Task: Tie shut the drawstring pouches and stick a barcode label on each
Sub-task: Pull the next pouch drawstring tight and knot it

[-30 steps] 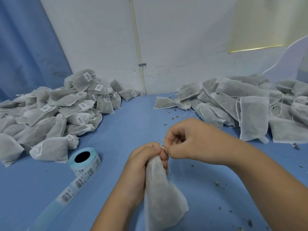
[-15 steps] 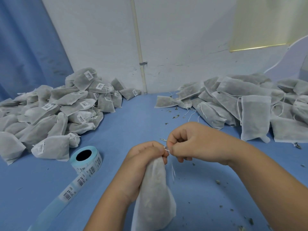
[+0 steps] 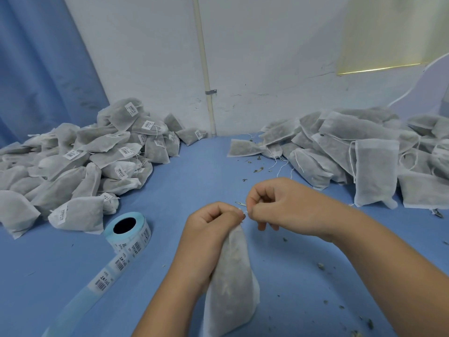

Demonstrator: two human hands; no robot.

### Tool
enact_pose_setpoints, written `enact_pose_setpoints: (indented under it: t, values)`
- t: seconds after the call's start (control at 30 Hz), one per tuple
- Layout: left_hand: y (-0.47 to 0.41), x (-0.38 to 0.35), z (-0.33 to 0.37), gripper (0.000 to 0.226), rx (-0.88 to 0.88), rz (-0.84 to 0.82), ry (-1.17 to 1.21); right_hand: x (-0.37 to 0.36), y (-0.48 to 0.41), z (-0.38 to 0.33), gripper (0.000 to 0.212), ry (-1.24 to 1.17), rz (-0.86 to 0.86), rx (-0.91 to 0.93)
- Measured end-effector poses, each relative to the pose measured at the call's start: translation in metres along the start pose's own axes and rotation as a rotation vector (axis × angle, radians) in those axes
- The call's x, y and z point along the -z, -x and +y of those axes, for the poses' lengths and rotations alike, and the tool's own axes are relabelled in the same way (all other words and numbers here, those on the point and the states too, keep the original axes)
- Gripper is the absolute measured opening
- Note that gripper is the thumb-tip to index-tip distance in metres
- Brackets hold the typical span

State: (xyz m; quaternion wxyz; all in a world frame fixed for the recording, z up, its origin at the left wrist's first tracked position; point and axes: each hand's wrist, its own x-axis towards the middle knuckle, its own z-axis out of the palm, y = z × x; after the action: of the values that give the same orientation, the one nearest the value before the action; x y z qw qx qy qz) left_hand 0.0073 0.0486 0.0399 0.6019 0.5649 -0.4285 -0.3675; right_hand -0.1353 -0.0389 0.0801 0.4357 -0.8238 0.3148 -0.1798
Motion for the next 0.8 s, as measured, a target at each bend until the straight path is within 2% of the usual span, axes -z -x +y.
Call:
enact_pose_setpoints:
  t: [0.07,0.13,0.23,0.37,0.53,0.8]
  values:
    - [-0.001,0.001,0.0,0.015,0.019,0.008,0.007,0.001,-0.001,0.002,0.004,-0.079,0.034,0.02]
    - [-0.001,0.001,0.0,0.016,0.021,0.002,0.01,0.001,-0.001,0.002,0.011,-0.147,0.028,0.024]
    - [-0.001,0.001,0.0,0.016,0.01,-0.009,0.005,-0.003,-0.001,-0.001,0.011,-0.163,0.038,0.038]
    - [-0.002,0.003,-0.002,0.017,-0.042,-0.013,-0.059,-0.009,-0.003,-0.004,0.007,-0.032,0.157,0.025]
    - [-0.002,0.003,-0.003,0.019,-0.106,0.015,-0.229,-0.014,0.0,-0.006,0.019,0.207,0.252,0.086]
    - [-0.005,0.007,-0.006,0.021,-0.111,-0.026,-0.39,-0.016,-0.001,-0.001,0.008,0.331,0.222,0.078]
